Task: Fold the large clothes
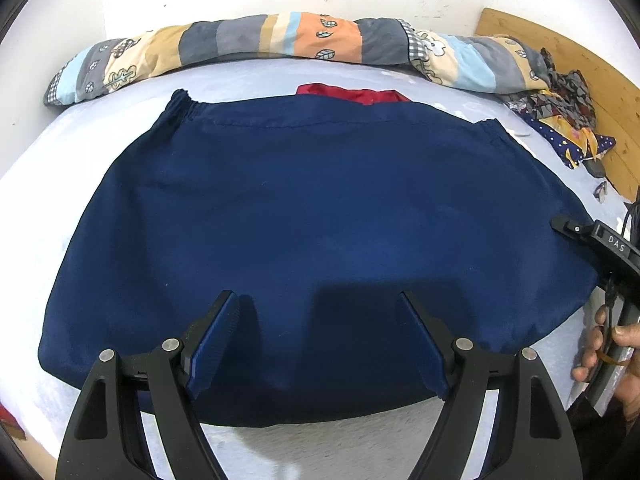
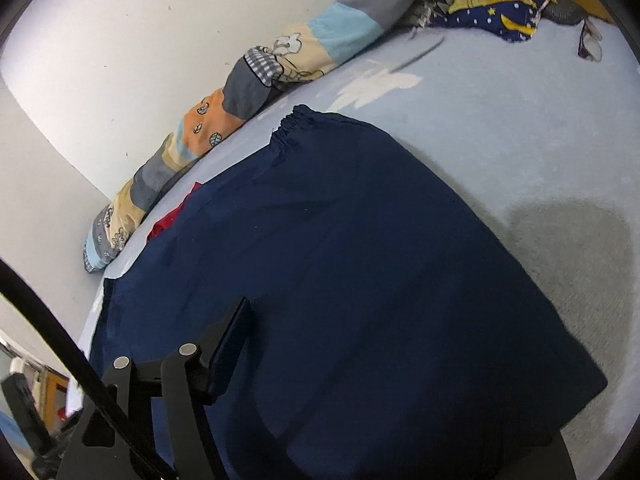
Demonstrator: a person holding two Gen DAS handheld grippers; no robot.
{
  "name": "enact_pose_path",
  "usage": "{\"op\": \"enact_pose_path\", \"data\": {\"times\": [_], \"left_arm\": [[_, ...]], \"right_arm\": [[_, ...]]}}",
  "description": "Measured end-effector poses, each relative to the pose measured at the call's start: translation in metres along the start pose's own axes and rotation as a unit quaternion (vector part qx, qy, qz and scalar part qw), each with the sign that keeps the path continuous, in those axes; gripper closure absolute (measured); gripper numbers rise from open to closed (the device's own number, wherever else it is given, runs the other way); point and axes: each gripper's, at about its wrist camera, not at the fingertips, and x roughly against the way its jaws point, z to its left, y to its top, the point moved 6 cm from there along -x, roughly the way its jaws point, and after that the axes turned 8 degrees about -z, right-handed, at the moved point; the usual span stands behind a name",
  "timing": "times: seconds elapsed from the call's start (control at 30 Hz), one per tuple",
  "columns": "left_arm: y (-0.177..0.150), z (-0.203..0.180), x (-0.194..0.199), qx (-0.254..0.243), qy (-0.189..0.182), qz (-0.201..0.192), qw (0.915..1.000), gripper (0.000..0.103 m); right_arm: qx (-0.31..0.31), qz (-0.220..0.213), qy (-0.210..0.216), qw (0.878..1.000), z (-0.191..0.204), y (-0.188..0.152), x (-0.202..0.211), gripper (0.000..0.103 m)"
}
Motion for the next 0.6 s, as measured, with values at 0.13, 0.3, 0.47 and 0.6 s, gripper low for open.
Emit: {"op": "enact_pose_path", "data": {"times": [0.13,0.3,0.47,0.6], "left_arm": [[0.000,-0.002,0.000,-0.010,0.003,-0.001,0.9999,0.023],[-0.001,0.000,-0.001,-0.010,0.004,0.002,0.9999,0.023],[-0.001,-0.005,-0.003,-0.014,-0.001,-0.003,0.9999,0.023],[0.002,-0.020,0.000,-0.028,-0.015,-0.018,0.9993,0.023]], "right_arm": [[-0.013,0.007,-0.005,1.000,-0.001,0.002,0.001,0.028],[-0.058,0.001,0.015,0.998,0.000,0.005,0.001,0.017],[-0.083,0.003,0.049,0.995,0.004,0.007,0.005,0.011],[-0.099,-0.003,0.029,0.995,-0.005,0.007,0.011,0.077]]}}
